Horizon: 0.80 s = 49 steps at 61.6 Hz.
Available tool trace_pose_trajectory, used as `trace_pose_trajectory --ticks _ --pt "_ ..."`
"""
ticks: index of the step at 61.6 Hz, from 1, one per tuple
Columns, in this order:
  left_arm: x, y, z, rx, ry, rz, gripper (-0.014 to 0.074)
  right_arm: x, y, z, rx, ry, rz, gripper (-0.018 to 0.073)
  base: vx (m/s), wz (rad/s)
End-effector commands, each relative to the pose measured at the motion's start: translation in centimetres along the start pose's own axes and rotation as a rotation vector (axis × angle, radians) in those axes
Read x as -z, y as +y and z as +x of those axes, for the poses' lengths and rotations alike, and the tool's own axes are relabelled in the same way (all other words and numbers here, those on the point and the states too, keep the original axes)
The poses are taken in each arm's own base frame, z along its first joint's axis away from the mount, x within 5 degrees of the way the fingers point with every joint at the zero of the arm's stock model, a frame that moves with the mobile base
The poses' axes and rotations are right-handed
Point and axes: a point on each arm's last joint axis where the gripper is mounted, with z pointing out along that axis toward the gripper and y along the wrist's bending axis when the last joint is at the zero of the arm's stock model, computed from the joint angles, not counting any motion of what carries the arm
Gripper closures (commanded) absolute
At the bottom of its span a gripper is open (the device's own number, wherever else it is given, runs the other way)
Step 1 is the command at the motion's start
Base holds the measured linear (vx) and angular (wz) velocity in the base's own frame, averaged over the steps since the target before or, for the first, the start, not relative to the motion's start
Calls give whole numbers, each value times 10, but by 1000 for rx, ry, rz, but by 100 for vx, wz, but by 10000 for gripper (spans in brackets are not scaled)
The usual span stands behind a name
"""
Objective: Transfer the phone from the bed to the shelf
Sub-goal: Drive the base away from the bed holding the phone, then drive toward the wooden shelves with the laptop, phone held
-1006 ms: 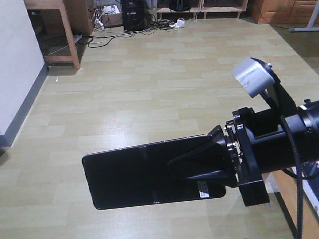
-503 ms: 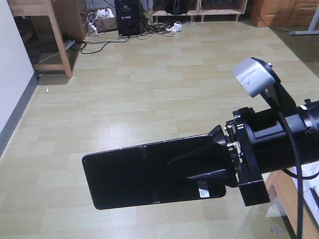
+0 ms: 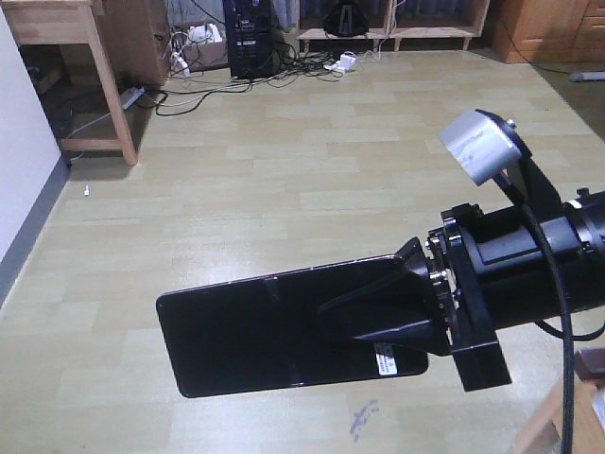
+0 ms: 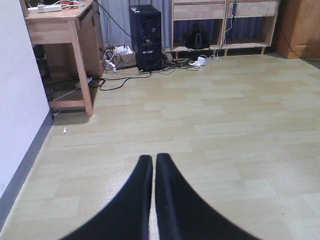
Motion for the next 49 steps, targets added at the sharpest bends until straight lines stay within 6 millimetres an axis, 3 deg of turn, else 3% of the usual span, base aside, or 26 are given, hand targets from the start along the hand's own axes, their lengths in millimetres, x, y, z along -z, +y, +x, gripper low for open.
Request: trace_pose_trajectory --ticks 1,49 --pt "0 1 -6 10 -77 -5 596 7 19 -10 26 -58 -99 561 38 5" --pt "0 1 -6 10 -77 -5 596 7 19 -10 26 -58 -99 561 38 3"
